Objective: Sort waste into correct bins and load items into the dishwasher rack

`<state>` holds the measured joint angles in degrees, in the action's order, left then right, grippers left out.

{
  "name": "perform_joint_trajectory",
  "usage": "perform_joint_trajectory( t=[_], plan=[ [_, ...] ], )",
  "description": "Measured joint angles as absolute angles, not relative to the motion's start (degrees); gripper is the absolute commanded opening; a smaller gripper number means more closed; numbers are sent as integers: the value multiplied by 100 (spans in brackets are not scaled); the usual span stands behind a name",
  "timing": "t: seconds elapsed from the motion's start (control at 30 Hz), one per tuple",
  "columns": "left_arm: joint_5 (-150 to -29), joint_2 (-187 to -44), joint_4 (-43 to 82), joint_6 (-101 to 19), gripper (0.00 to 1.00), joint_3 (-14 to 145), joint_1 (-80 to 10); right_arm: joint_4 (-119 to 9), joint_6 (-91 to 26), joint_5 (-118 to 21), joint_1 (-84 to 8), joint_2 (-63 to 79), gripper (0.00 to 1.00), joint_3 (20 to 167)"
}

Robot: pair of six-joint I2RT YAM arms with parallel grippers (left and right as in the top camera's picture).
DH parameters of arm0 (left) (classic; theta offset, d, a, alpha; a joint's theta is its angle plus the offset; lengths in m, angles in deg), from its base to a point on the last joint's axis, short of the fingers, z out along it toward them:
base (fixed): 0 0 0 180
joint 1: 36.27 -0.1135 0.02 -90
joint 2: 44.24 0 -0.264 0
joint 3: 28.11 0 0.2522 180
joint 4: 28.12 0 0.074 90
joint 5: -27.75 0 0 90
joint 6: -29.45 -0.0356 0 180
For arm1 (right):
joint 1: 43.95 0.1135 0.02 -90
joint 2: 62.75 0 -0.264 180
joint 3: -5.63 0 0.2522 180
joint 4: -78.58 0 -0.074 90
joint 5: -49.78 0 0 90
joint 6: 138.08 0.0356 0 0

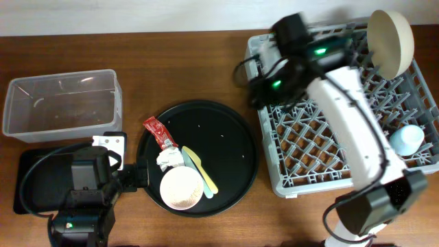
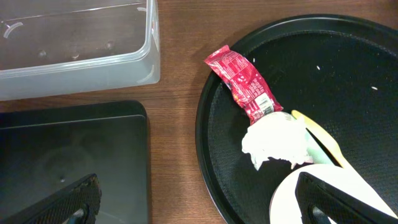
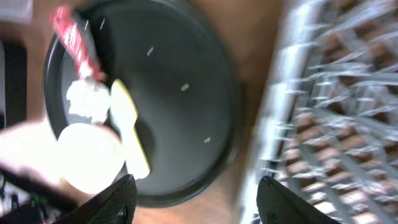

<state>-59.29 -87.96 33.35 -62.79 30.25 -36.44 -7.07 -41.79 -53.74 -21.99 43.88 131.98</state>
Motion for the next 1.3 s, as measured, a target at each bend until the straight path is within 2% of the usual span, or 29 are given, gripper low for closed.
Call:
perform_joint_trajectory(
  t=[0.17,0.33,0.4,0.43,0.5,0.67,0.73,0.9,1.03,1.17,1.3],
  plan=[
    [-5929,-8796,3339,-6279,99,3025,-3644,-1176,-4184,-5488,-1448,4689,65,12254],
    [-5929,-8796,3341,-6279,99,3025,-3644,-1705,-4188,-5516,-1321,4759,65,11579],
    [-5929,-8796,3339,-6277,99,3025,-3644,-1970,-4337,-5691,-1310,4759,58,11513],
    [-5929,-8796,3341,-6277,99,3025,-3644,-2129,-4380,-5870,-1292,4759,58,11472],
    [-5929,-8796,3339,-6277,99,3025,-3644,-2689,-4356,-5995,-1212,4751,53,11334],
    [-5929,-8796,3339,-6277,99,3025,-3644,-4274,-3950,-6194,-709,4755,53,10772],
    [-5929,-8796,3339,-6279,99,3025,-3644,-4446,-3751,-6242,-508,4757,58,10604],
    [-5929,-8796,3339,-6279,99,3025,-3644,-4011,-3375,-6286,-318,4757,57,10538],
    [-5929,-8796,3339,-6279,99,3025,-3644,-3780,-3132,-5942,-348,4757,68,10534],
    [-5929,-8796,3339,-6279,99,3025,-3642,-3766,-3181,-5632,-545,4757,76,10534],
    [-5929,-8796,3339,-6279,99,3025,-3644,-3745,-3696,-5477,-829,4757,76,10543]
  ],
)
